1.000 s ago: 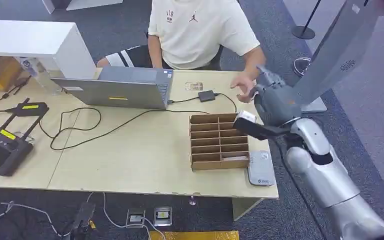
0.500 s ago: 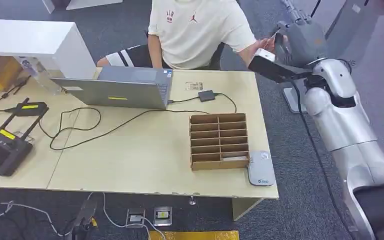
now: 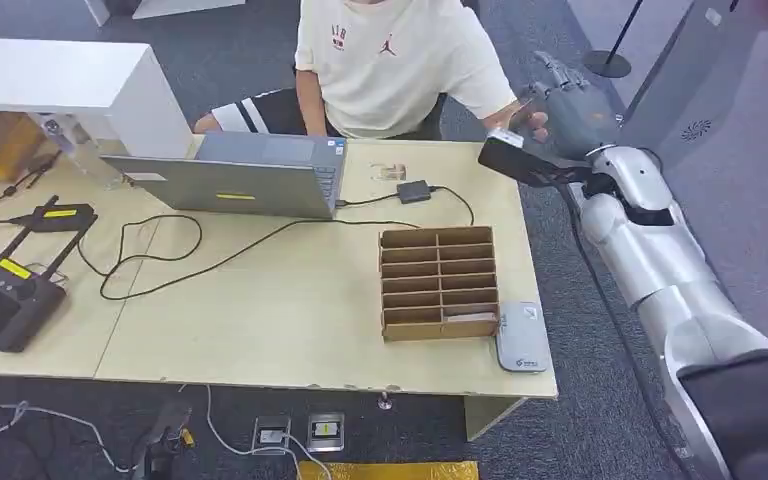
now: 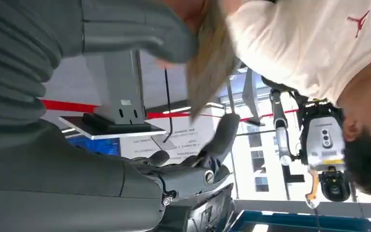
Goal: Pass the card to the sensor for recognition and then transmit it.
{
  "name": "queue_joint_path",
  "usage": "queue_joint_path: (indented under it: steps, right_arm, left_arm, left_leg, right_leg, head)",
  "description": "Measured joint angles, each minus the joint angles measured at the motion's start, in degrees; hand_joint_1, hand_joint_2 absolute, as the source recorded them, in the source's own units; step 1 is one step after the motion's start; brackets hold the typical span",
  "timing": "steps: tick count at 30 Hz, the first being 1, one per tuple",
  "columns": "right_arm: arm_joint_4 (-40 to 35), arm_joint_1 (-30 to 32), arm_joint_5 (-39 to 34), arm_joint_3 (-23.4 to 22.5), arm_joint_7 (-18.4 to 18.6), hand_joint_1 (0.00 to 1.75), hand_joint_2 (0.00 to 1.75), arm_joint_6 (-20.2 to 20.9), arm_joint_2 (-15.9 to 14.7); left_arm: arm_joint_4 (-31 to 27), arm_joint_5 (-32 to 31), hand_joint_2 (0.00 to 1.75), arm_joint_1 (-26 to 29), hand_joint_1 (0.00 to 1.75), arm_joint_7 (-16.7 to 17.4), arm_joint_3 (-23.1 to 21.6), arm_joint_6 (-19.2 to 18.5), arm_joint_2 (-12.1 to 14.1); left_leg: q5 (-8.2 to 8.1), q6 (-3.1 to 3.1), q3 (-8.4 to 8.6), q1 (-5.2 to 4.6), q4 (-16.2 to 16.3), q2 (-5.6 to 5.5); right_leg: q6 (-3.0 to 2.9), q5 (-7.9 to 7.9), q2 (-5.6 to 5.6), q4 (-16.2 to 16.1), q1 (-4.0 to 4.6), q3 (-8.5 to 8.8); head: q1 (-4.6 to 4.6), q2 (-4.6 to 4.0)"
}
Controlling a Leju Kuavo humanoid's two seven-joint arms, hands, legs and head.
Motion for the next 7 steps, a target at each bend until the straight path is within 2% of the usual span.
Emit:
queue_joint_path:
  steps: [7]
  right_arm:
    - [1.01,-0.30,-1.45,0.42,-0.79,0.00,1.75,-5.51,-1.03]
  left_arm:
    - [0.00,0.96,0.00,1.37,0.00,-3.50,0.07,1.44,-0.04]
  left_leg:
    - [0.00,0.00,0.01,-0.01,0.02,0.01]
  right_leg:
    - [0.00,0.00,0.01,-0.01,-0.01,-0.03]
  head:
    - [0.00,0.00]
